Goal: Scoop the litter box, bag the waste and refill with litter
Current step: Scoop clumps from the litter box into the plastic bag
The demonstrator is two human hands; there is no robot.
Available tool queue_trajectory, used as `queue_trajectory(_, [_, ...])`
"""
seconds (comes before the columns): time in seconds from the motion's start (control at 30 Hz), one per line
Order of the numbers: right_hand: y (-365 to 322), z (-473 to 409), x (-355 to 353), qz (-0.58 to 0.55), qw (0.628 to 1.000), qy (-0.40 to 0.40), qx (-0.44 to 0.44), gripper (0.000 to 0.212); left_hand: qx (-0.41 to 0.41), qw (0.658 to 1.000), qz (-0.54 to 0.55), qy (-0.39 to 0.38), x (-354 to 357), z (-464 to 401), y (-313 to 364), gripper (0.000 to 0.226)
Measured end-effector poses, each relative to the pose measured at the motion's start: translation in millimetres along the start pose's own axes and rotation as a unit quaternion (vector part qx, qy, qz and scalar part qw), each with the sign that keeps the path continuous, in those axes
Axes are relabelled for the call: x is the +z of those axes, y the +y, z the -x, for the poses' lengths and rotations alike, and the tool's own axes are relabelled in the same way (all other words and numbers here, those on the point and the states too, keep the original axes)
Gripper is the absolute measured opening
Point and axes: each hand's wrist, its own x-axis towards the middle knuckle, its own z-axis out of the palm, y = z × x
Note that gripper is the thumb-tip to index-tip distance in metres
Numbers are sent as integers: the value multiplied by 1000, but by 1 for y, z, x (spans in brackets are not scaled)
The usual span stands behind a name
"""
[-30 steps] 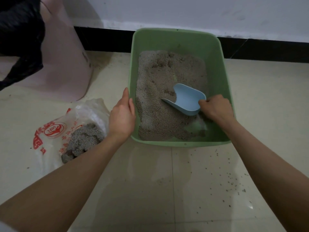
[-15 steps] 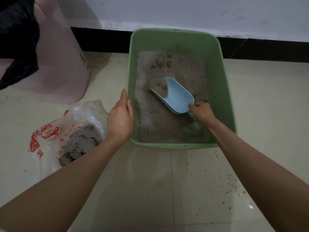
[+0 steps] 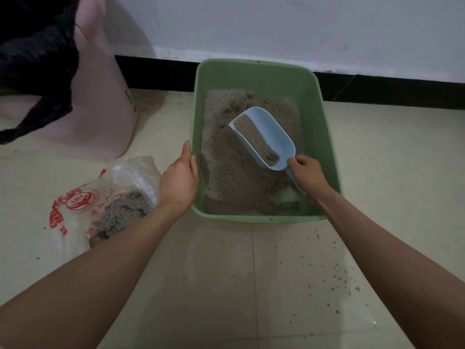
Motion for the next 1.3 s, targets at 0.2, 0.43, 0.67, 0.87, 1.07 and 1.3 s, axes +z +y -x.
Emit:
queue_trajectory(0.2, [-15,-1,-3,105,994,-5,10,41,-9,1000,-6,-21,-4,3,3,49])
queue_trajectory(0.43, [-45,-24,24,188,980,-50,42,30,-19,1000,16,-2,1,4,3,49])
queue_trajectory(0.67, [-84,-53,47,174,981,-71,45,40,-20,999,35,15,5,6,2,48])
queue_trajectory(0.87, [-66,-53,79,72,994,-36,73,39,-9,999,30,32,9,3,-1,48])
queue_trajectory(1.07, [-51,-41,77,-31,998,-25,55,19,2,999,30,43,10,2,-2,49])
queue_trajectory(1.3, [-40,-11,53,-69,998,3,7,38,0,999,42,20,3,-1,1,48])
